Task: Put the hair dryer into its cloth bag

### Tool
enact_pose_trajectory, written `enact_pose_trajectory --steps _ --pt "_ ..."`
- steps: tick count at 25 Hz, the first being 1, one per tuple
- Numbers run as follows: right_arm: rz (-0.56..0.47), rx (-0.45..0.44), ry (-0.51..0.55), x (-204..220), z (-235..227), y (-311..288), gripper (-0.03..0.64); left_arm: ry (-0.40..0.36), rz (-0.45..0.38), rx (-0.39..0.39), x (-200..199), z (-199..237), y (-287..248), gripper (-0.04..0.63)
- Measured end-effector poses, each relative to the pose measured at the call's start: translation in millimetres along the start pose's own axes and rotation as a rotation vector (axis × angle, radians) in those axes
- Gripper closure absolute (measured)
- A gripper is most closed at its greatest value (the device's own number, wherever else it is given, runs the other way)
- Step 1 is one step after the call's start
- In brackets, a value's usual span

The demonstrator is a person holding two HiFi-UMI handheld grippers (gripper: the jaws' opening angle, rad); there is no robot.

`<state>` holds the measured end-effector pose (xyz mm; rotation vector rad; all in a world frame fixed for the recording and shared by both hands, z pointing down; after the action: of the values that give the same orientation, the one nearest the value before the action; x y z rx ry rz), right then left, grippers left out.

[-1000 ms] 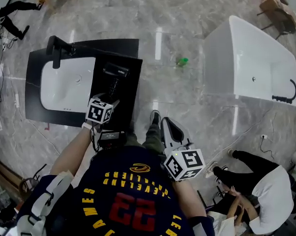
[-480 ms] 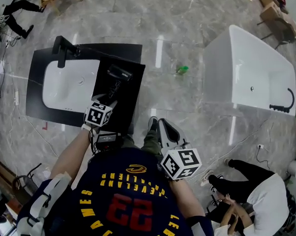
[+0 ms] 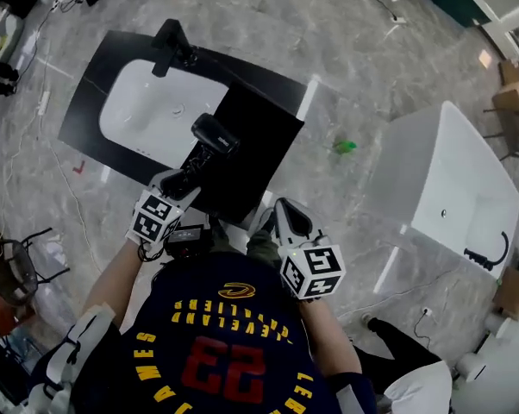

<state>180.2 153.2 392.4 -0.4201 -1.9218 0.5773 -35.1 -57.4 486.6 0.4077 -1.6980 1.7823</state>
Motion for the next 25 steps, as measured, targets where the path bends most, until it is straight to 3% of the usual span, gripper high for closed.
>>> enact_pose_trajectory --steps 4,9,15,19,25 --pt "0.151 -0.135 0.2 5 27 -48 0.607 -0.022 -0.016 -0.052 35 -3 45 0.385" --pt "0.342 -0.267 0.509 29 67 -106 0.604 0.041 -0.002 -0.101 85 -20 84 0.385" --pt "0.581 -0.35 0.756 86 105 -158 0.555 0.106 0.045 -0.079 146 -43 103 0.385" --pt "0.686 -0.343 0.866 113 112 -178 0.555 0.122 0.076 -0.064 173 -58 113 0.385" --pt "0.753 -0.314 0.904 127 105 -191 0.557 0.121 0.094 -0.042 185 -67 112 0.385"
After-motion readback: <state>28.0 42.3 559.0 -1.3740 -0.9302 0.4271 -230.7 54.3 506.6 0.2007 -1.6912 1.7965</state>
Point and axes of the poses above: the fingertips, and each gripper's own axes: y backward along the fingers, z to its left, x out of its underside, the point moved 9 cm from there along y, backward along the fingers, and after that the axes turned 2 degrees about z, right-handed, at the moved point
